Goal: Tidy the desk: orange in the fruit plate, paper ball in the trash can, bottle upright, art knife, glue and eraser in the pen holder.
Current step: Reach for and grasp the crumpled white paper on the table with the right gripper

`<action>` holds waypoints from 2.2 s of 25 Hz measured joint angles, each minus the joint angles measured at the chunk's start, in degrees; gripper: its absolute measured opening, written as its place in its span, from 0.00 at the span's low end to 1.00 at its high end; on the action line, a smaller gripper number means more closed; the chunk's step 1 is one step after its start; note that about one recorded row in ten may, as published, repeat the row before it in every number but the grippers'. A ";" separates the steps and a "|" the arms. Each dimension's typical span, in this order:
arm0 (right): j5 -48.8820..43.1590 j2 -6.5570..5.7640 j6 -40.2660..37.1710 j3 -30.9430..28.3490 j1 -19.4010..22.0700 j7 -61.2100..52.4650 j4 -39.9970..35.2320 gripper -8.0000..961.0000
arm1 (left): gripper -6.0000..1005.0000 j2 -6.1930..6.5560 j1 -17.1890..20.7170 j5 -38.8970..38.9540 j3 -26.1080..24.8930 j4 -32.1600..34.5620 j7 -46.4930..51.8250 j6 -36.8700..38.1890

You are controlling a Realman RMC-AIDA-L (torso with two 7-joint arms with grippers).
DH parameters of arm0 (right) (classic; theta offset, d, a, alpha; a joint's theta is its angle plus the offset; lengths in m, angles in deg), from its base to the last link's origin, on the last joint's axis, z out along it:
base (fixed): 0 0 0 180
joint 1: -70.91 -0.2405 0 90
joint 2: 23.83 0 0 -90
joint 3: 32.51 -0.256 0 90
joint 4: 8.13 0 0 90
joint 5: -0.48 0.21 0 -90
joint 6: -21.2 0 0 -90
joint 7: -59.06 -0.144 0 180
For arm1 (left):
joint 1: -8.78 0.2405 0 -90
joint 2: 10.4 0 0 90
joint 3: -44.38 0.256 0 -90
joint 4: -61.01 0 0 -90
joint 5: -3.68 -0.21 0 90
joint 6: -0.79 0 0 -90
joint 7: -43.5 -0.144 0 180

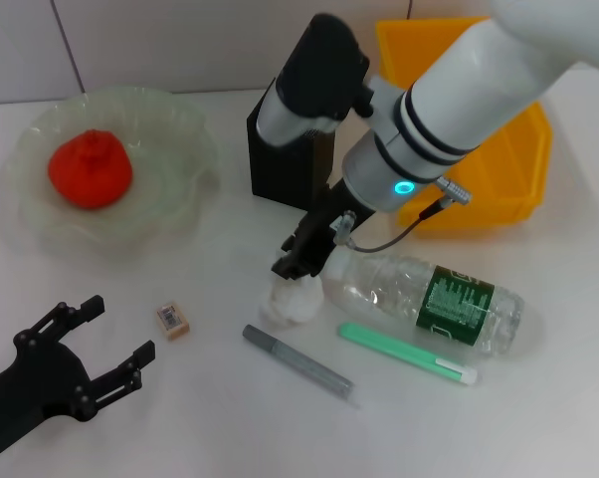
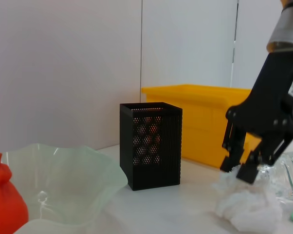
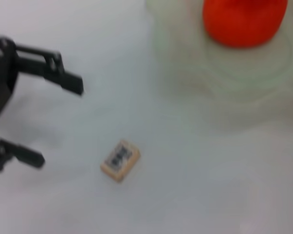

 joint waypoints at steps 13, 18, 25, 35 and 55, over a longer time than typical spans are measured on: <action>-0.43 -0.15 -5.84 -7.65 4.90 -0.04 -9.54 0.36 | 0.86 0.00 -0.38 -0.22 0.06 -0.11 -0.05 0.01; -0.40 -0.04 -5.16 -6.06 3.17 -0.41 -6.71 0.46 | 0.86 0.00 -0.59 -0.25 0.26 -0.16 -0.08 0.00; -1.90 0.15 -2.25 -2.14 0.18 -2.45 -0.85 0.73 | 0.86 -0.08 -0.61 -0.09 0.34 -0.32 -0.09 0.00; -2.96 0.36 -1.27 -0.66 -0.60 -3.57 -0.05 0.87 | 0.86 -0.09 -0.79 -0.11 0.34 -0.35 -0.09 0.00; -1.29 0.55 2.34 4.55 -4.48 -3.86 7.41 0.76 | 0.86 -0.09 -0.79 -0.08 0.34 -0.35 -0.09 0.00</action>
